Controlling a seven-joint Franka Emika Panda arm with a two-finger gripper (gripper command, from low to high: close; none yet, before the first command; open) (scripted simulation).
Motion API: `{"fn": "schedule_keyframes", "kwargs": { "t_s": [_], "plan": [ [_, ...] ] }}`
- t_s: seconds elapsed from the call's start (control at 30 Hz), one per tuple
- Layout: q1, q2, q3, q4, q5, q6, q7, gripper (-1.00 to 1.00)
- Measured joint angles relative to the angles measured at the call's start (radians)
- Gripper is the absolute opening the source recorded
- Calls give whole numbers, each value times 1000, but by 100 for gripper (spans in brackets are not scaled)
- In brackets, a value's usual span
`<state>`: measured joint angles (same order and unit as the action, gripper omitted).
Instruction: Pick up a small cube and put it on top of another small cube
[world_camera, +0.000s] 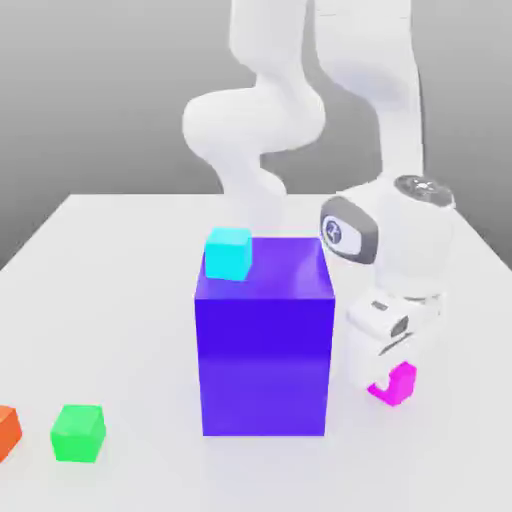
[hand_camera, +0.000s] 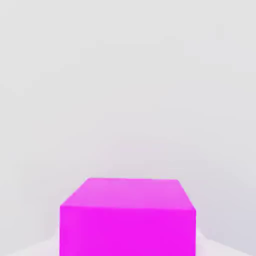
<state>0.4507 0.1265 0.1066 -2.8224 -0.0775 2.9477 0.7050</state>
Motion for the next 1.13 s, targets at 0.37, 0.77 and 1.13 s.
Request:
{"fn": "schedule_keyframes", "kwargs": {
  "t_s": [0.37, 0.77, 1.13],
  "plan": [
    [-201, 10, -130, 250, 80, -296, -181, -100],
    [-532, -18, -408, 313, 131, -355, -399, -100],
    [-660, 132, -389, 296, 276, -179, -542, 100]
  ]
}}
